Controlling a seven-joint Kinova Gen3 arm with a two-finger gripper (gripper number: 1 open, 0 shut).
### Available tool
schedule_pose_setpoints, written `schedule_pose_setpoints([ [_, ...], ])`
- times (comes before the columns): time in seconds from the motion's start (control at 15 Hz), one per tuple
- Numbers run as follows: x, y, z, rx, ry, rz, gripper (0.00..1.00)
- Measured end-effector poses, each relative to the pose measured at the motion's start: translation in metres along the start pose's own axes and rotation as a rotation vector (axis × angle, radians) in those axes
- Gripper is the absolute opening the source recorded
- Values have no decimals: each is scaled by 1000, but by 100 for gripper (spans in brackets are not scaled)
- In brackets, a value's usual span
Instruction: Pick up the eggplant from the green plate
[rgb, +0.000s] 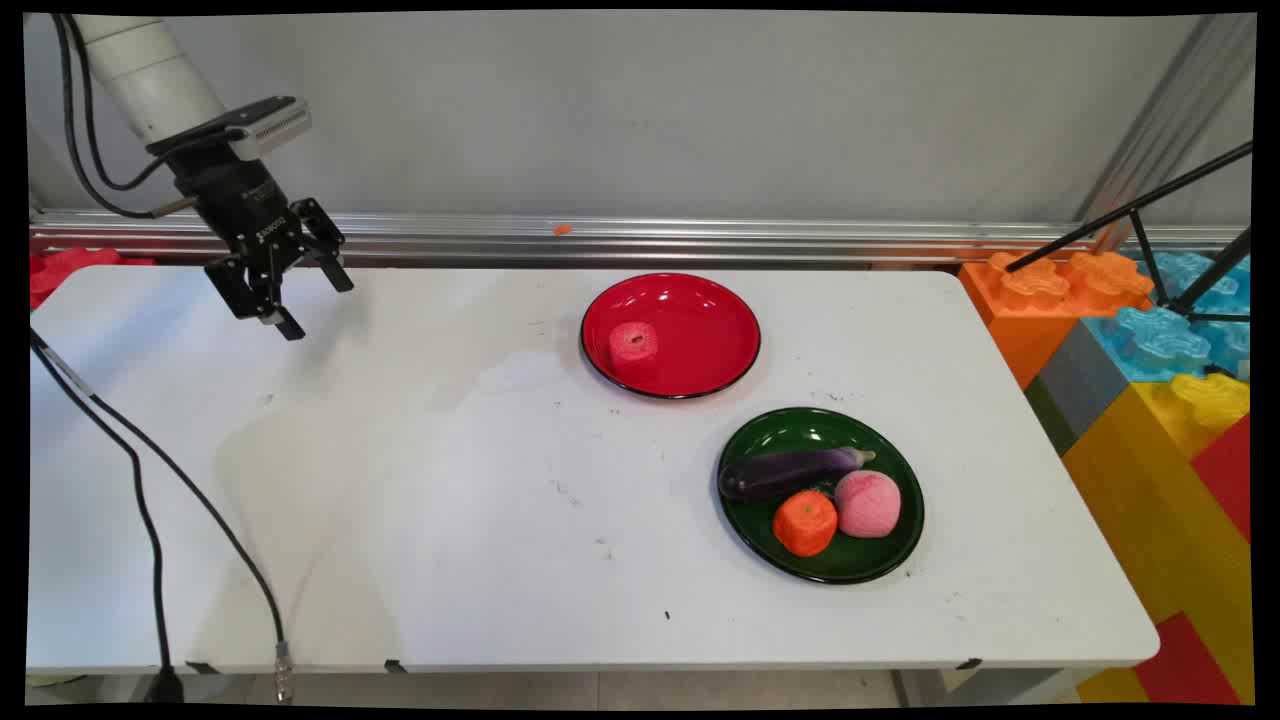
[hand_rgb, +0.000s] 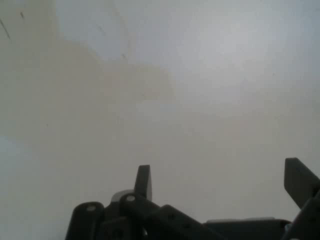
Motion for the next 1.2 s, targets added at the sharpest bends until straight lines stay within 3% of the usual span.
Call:
schedule_pose_setpoints([
  [0.4,25,13,10,15,89,-108,100],
  [0.67,75,40,22,27,215,-182,100],
  [1.2,179,93,76,60,257,-308,100],
])
